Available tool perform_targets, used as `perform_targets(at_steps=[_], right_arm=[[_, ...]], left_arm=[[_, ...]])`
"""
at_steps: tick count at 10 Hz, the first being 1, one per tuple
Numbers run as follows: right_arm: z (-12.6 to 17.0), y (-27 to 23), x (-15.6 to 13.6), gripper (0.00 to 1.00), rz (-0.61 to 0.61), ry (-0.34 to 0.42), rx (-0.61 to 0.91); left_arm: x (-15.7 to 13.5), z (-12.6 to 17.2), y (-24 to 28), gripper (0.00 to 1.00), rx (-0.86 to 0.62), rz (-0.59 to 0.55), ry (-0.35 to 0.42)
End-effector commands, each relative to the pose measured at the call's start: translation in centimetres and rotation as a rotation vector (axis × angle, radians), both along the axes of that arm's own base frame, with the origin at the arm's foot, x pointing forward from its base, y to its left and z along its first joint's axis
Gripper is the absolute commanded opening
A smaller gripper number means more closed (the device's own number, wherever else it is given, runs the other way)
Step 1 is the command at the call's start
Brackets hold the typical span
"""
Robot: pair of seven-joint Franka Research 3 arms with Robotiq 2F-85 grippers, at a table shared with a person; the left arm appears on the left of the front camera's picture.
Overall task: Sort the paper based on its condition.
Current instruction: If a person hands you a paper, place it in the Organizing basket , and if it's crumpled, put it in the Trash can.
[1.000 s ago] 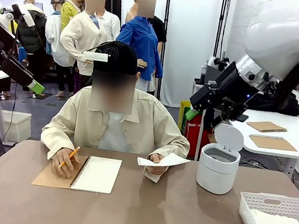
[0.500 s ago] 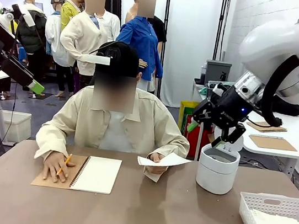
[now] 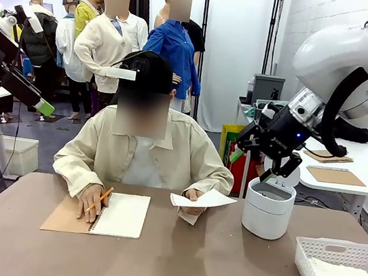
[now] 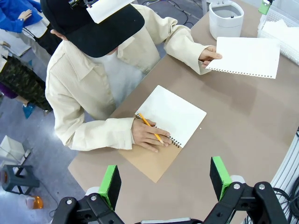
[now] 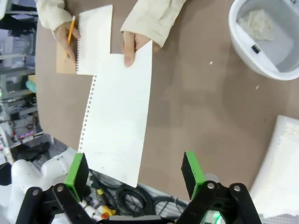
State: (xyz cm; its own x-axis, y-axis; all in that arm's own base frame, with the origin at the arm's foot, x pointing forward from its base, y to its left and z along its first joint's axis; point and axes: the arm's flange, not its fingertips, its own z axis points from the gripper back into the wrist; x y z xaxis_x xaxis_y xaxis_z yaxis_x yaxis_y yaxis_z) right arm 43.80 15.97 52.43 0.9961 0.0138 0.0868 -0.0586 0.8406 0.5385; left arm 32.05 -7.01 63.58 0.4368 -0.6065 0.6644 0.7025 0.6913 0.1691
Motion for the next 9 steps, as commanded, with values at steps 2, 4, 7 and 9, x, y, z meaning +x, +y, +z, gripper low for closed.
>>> perform_targets(at_steps=[2, 4, 7, 9], right_arm=[[-3.8, 1.0, 2.9, 1.0, -0.05, 0.227, 0.155], [-6.0, 1.4, 2.8, 1.0, -0.108, 0.309, 0.197], [-9.2, 1.2, 3.1, 1.0, -0.124, 0.412, 0.267], [-11.3, 1.9, 2.8, 1.0, -0.13, 0.475, 0.37]], left_arm=[[0.0, 0.0, 0.1, 1.0, 0.004, -0.002, -0.004], [0.0, 0.0, 0.1, 1.0, 0.004, -0.002, -0.004], [0.0, 0.0, 0.1, 1.0, 0.004, -0.002, -0.004], [0.0, 0.0, 0.1, 1.0, 0.004, -0.002, -0.004]])
